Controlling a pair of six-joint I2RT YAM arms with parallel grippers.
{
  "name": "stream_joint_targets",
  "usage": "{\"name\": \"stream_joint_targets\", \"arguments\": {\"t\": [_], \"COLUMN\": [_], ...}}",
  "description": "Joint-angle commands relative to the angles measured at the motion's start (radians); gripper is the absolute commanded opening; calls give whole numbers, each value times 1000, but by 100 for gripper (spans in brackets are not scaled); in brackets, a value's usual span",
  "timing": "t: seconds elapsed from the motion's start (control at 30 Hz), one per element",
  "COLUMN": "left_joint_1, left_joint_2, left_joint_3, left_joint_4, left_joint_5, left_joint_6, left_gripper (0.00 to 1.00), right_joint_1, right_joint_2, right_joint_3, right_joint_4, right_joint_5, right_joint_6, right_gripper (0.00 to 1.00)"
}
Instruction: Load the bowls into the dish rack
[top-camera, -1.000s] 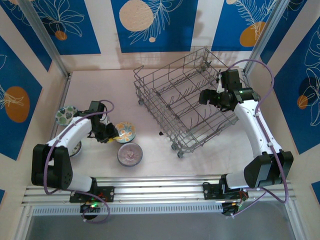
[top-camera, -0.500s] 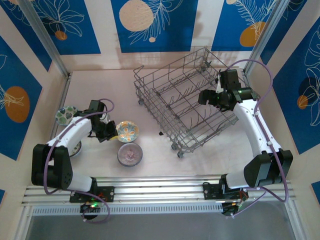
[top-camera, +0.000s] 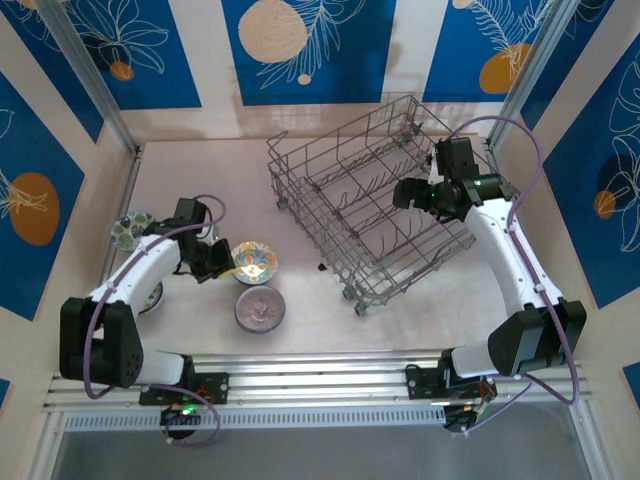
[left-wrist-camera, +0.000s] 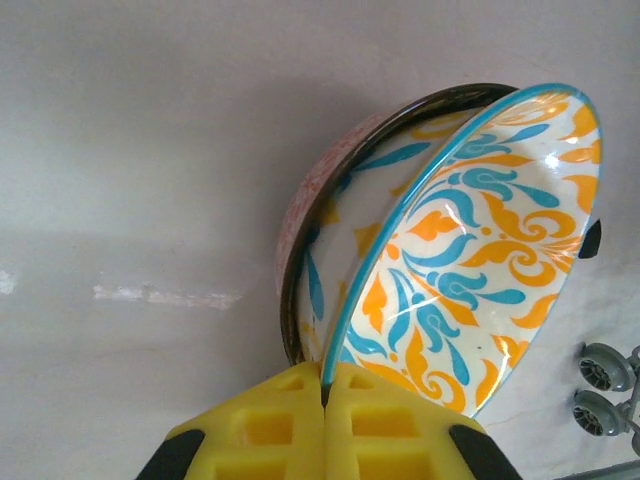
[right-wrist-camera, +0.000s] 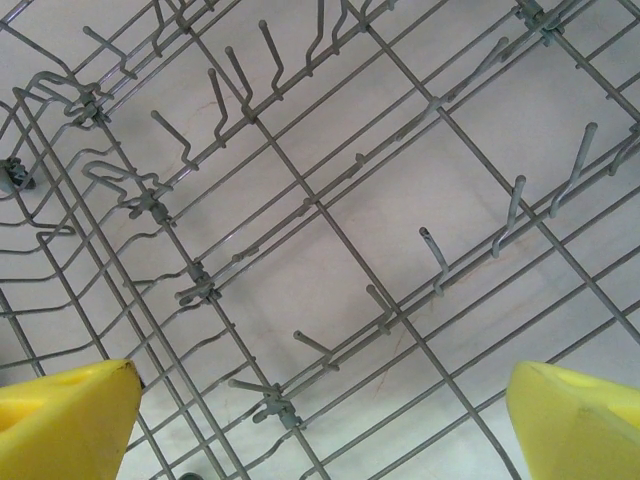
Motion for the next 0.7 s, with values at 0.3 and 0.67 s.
{"name": "stream_joint_targets", "arguments": {"t": [0.3,0.67], "left_joint_1": [8,9], "left_joint_2": [-75,-107], "left_joint_3": [35,56], "left_joint_4": [-31,-26], "left_joint_5": [12,25], "left_joint_6": [-23,-16], "left_gripper": [0,0], "right_joint_1": [31,110], "right_joint_2": [-35,-39], "right_joint_3": [36,94], "right_joint_4": [-17,-23], "right_joint_5": [5,-18], "right_joint_6": [2,-21], "right_gripper": [95,92]}}
